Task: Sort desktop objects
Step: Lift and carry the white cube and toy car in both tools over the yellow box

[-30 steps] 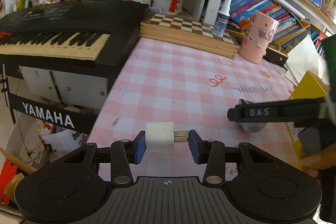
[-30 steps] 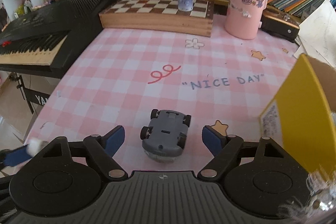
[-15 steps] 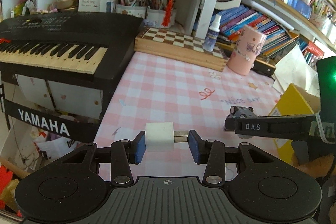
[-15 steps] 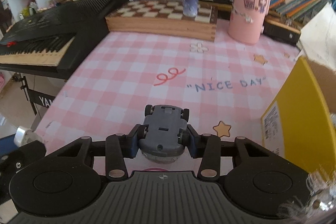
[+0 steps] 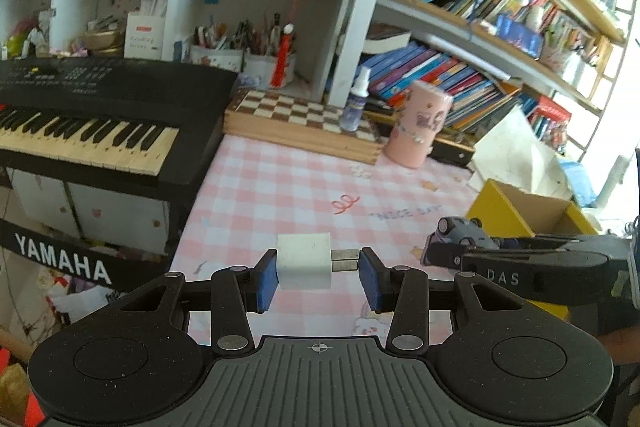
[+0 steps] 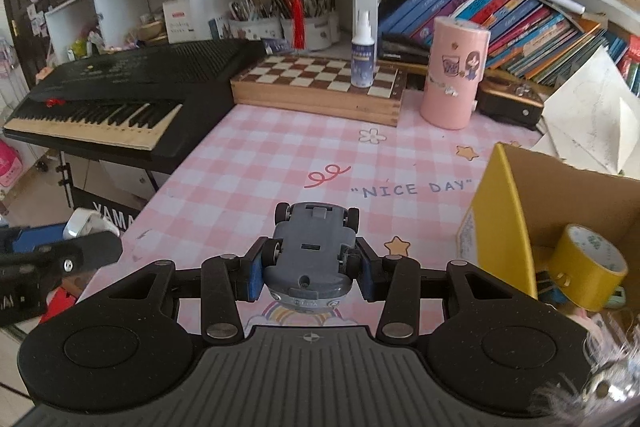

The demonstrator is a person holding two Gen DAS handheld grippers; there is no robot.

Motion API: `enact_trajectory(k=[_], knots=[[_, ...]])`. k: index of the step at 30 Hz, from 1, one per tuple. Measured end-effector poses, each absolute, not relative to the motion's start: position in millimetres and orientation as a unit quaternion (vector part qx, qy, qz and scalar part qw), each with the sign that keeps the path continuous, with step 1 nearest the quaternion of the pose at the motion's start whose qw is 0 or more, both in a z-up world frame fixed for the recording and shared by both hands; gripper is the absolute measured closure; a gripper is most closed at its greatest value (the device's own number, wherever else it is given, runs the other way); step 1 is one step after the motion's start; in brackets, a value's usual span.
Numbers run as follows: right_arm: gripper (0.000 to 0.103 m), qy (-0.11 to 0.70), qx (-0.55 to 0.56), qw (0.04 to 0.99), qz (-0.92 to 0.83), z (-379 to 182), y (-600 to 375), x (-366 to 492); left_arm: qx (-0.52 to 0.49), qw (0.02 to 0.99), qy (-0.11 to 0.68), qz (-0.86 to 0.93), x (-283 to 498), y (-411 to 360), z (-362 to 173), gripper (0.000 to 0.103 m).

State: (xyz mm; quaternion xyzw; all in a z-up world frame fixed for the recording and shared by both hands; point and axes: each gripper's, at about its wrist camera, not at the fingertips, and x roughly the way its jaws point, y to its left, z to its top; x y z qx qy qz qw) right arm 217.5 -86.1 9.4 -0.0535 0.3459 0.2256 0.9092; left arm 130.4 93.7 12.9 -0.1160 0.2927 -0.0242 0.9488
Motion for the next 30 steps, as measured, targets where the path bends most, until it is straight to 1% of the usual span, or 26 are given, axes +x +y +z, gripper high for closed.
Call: enact_trajectory(k=[8,30], knots=[[0.062,0.339,-0.044,0.916,0.212,17,-101,178,-0.107,0.954,0.278,-0.046,102,88,25,0.061],[0.062,0.348,-0.015,0.922,0.169,9,-120,68,-0.085,0.949,0.287,-0.096,25,76,27,0.061]])
